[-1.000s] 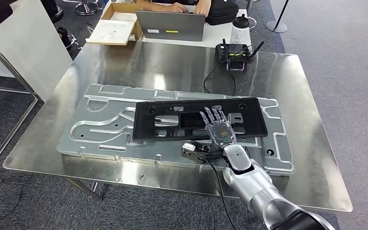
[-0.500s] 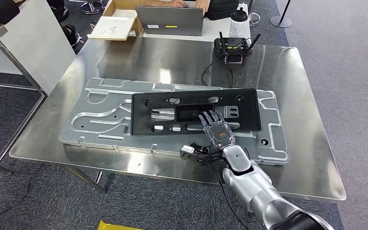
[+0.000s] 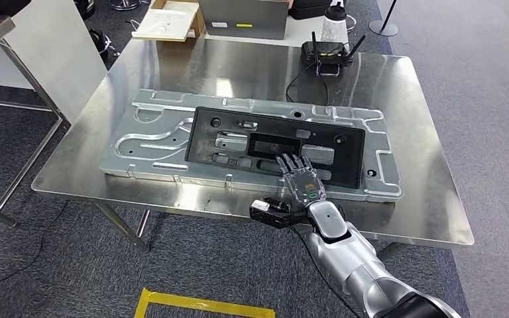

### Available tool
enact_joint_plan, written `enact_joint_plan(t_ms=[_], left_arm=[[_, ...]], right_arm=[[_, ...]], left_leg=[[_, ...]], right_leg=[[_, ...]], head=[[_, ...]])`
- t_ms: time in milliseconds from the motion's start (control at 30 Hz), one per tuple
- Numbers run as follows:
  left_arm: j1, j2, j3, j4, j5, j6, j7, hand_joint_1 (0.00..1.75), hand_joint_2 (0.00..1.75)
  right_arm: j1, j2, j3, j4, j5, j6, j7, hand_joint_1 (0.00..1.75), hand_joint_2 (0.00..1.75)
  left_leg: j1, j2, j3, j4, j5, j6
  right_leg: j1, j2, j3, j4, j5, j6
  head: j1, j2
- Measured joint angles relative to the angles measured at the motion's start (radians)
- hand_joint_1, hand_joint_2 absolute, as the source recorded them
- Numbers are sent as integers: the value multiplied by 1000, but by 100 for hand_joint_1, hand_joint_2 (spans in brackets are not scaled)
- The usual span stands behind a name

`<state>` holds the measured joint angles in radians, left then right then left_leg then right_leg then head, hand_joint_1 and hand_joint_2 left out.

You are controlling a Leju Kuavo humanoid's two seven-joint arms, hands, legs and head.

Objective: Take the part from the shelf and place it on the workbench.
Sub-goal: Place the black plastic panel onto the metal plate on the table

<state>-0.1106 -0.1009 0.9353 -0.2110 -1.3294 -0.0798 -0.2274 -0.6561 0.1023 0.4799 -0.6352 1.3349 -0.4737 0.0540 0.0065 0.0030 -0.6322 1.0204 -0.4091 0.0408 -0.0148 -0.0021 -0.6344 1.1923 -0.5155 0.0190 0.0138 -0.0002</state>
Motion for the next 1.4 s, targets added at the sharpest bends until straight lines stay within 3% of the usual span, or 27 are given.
enact_joint_plan(t_ms=[33,100,167,233,267,333,367,400,433,467,533,600,633,700,733,800,867,900,933,967,1067,1100,1167,1233,1300,1367,1400], left_arm=[[0,-2,0,0,0,0,0,0,0],[1,-5,0,0,1,0,0,0,0],[1,-6,1,0,2,0,1,0,0],[2,-6,3,0,3,0,1,0,0],[3,-6,4,0,5,1,1,0,0],[4,-6,6,0,7,2,2,0,0],[4,-6,7,0,9,2,2,0,0],[4,-6,8,0,9,2,2,0,0],[4,-5,10,0,10,3,1,0,0],[4,-5,11,0,11,4,0,0,0],[3,-3,14,0,14,9,-5,0,0],[1,-3,17,0,17,12,-12,0,0],[1,-3,17,0,18,12,-15,0,0],[1,-3,18,0,20,12,-21,0,0],[1,-3,19,0,21,12,-24,0,0],[1,-3,20,0,26,13,-28,0,0],[3,-3,24,0,32,15,-28,0,0],[4,-2,26,0,33,16,-27,0,0],[5,-2,28,0,34,18,-26,0,0],[6,-2,29,0,35,20,-24,0,0],[6,-5,36,0,39,19,-20,0,0],[5,-6,38,0,41,17,-20,0,0],[5,-8,43,0,47,11,-21,0,0],[7,-8,46,0,52,7,-24,0,0],[8,-7,50,0,56,6,-28,0,0],[10,-7,56,0,62,6,-32,0,0],[11,-7,59,0,64,6,-33,0,0]], right_arm=[[0,1,0,-12,9,-4,2,0,0],[-1,4,0,-44,30,-16,7,0,87],[-1,7,2,-90,51,-19,13,0,175],[-2,10,9,-151,67,-7,17,0,175],[-2,11,14,-185,75,1,19,0,175],[-4,13,25,-249,85,16,21,0,175],[-3,13,30,-276,88,21,21,0,175],[-3,13,35,-300,90,26,23,0,175],[-2,13,39,-319,92,29,24,0,175],[-2,13,43,-335,93,30,24,0,175],[-1,11,47,-368,95,31,27,0,175],[-2,8,50,-398,95,32,29,0,175],[-2,6,50,-412,96,33,30,0,175],[-3,-2,52,-434,98,35,33,0,175],[-4,-8,52,-445,100,36,35,0,175],[-8,-26,52,-468,103,36,38,0,175],[-10,-41,51,-491,103,36,39,0,87],[-9,-47,51,-503,103,36,40,0,44],[-8,-51,51,-515,103,36,40,0,0],[-6,-53,51,-527,103,36,41,0,0],[-2,-55,52,-561,101,34,41,0,0],[3,-55,52,-570,97,31,42,0,0],[24,-55,52,-587,84,20,42,0,0],[54,-51,54,-603,67,6,41,0,0],[91,-45,58,-619,49,-15,37,0,0],[139,-40,60,-633,31,-42,33,0,0],[167,-39,60,-639,24,-55,31,0,0]], left_leg=[[-2,0,-8,2,6,-4],[-1,0,-16,0,21,-15],[0,1,-19,-7,38,-30],[0,-1,-31,6,16,-42],[0,-2,-43,36,-19,-47],[5,-3,-76,152,-117,-56],[7,-3,-88,215,-149,-61],[9,-3,-89,258,-160,-64],[10,-2,-75,269,-149,-67],[12,-2,-43,244,-124,-68],[13,-2,58,116,-94,-66],[9,-5,126,9,-108,-54],[5,-6,136,-13,-118,-46],[5,-5,127,-19,-107,-28],[6,-4,123,-20,-98,-18],[8,-1,111,-23,-80,-1],[5,0,93,-21,-67,6],[4,0,85,-20,-62,6],[3,0,79,-18,-58,6],[1,0,74,-15,-55,5],[-4,-1,64,-7,-49,0],[-4,-1,60,-5,-46,-5],[-1,-2,54,-6,-39,-16],[-1,-3,50,-3,-49,-28],[0,-4,28,56,-106,-38],[5,-4,-14,181,-185,-48],[7,-4,-29,234,-211,-53]], right_leg=[[4,1,52,-74,6,-8],[12,2,105,-162,4,-18],[15,1,103,-178,17,-25],[9,-5,91,-192,40,-39],[6,-7,81,-199,54,-46],[6,-9,56,-199,76,-53],[7,-10,41,-196,86,-53],[8,-11,25,-192,96,-52],[8,-12,9,-189,104,-50],[8,-13,-7,-185,111,-47],[9,-12,-33,-173,124,-39],[11,-13,-46,-165,137,-27],[12,-14,-48,-165,144,-21],[10,-13,-50,-167,154,-8],[8,-11,-56,-157,144,-2],[4,-5,-90,-76,79,8],[3,-2,-139,59,2,16],[2,-2,-151,105,-16,17],[3,-2,-143,112,-15,16],[3,-2,-114,80,3,12],[11,2,9,-113,64,-11],[14,3,27,-147,71,-18],[20,3,28,-163,77,-26],[13,-2,30,-181,88,-36],[5,-7,26,-198,104,-46],[7,-11,10,-198,117,-49],[7,-13,-1,-195,123,-48]], head=[[0,0],[0,0],[0,0],[0,0],[-1,0],[-1,0],[-1,0],[-1,0],[-1,0],[-1,0],[-1,0],[-1,0],[-1,0],[-1,0],[-1,0],[0,0],[0,0],[0,0],[0,0],[0,0],[-1,0],[-1,0],[0,0],[0,0],[-1,0],[-1,0],[-1,0]])
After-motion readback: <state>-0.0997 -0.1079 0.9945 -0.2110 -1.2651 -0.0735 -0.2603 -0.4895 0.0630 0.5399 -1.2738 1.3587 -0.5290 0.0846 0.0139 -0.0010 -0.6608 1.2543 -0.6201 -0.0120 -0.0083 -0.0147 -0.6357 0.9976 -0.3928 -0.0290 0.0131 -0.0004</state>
